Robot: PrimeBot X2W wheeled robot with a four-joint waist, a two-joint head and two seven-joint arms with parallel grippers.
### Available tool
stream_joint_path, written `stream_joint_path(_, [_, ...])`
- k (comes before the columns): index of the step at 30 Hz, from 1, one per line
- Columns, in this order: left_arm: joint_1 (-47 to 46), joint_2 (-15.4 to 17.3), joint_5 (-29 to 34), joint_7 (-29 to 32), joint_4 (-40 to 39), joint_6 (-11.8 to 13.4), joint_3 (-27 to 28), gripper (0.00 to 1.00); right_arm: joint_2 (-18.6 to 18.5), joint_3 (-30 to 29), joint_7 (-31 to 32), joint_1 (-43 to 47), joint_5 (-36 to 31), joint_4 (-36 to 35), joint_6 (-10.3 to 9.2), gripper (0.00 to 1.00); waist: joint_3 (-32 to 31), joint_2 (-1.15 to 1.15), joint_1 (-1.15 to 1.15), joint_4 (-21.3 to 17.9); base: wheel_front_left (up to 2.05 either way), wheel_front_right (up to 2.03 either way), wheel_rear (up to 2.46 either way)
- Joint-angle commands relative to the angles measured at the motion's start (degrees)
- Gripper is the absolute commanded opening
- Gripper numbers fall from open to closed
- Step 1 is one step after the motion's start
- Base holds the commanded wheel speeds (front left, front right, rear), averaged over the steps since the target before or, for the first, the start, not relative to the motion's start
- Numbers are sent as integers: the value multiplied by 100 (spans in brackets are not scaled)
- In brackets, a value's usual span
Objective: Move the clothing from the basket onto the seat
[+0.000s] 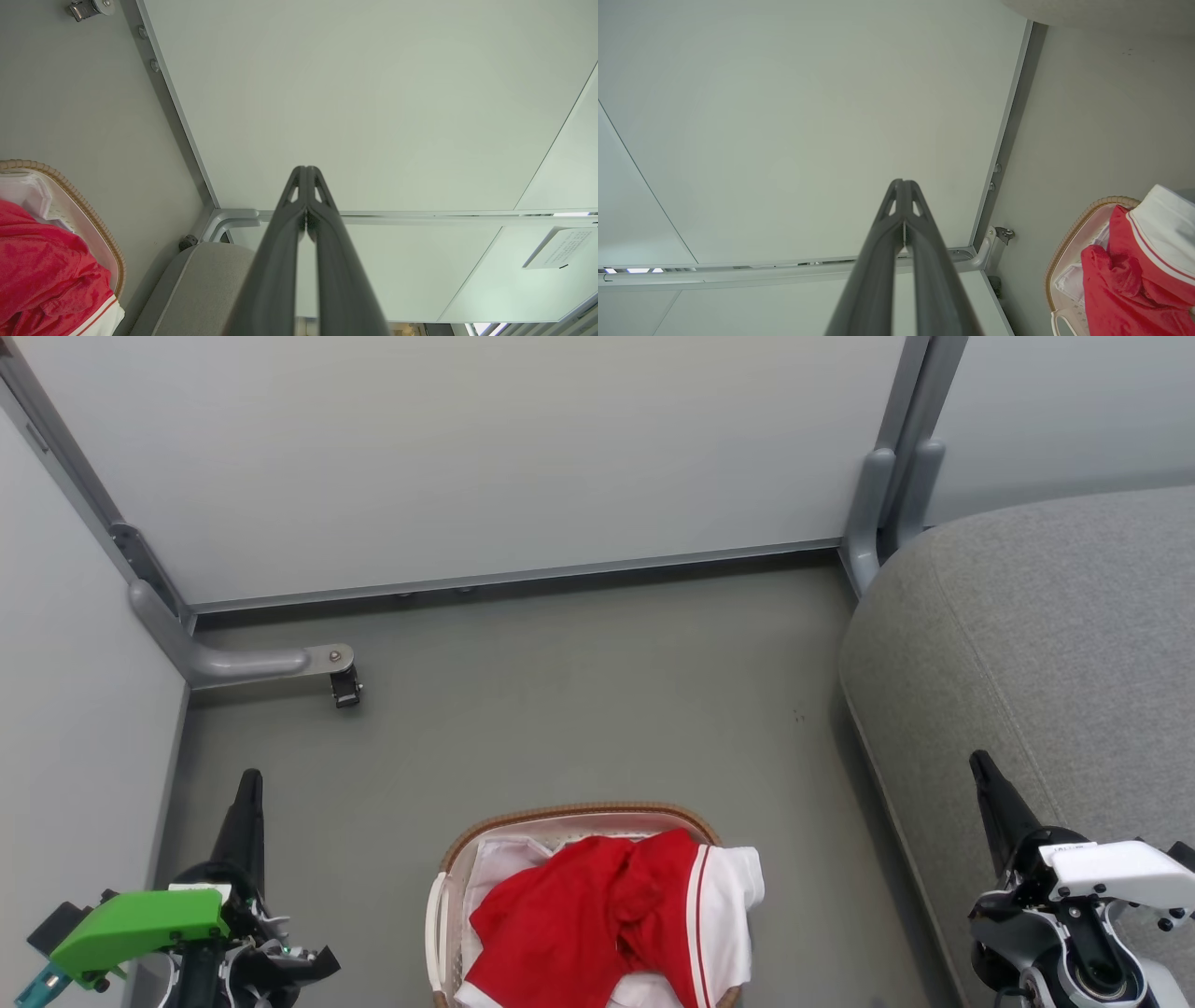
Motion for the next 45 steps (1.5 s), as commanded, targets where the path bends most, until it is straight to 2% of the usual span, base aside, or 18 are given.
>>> stream_joint_path(1, [-63,25,5,20,-8,-31,9,0,-32,-6,16,50,23,-18,-2,0,0,0,0,0,0,0,0])
stream_joint_path(31, [-63,25,3,18,-8,-31,6,0,-32,-6,16,50,23,-18,-2,0,0,0,0,0,0,0,0])
stream_joint_path(32, [1,-1,0,0,6,0,-1,100,1,0,0,0,0,6,0,100,0,0,0,0,0,0,0])
stream_joint_path(39, [51,-12,154,-124,184,10,-28,100,-4,62,-102,17,-103,106,-1,100,7,0,0,1,0,0,0])
stream_joint_path(45, [30,39,820,-300,205,7,-43,100,-145,250,-295,-45,-470,127,-1,100,15,0,0,3,0,0,0])
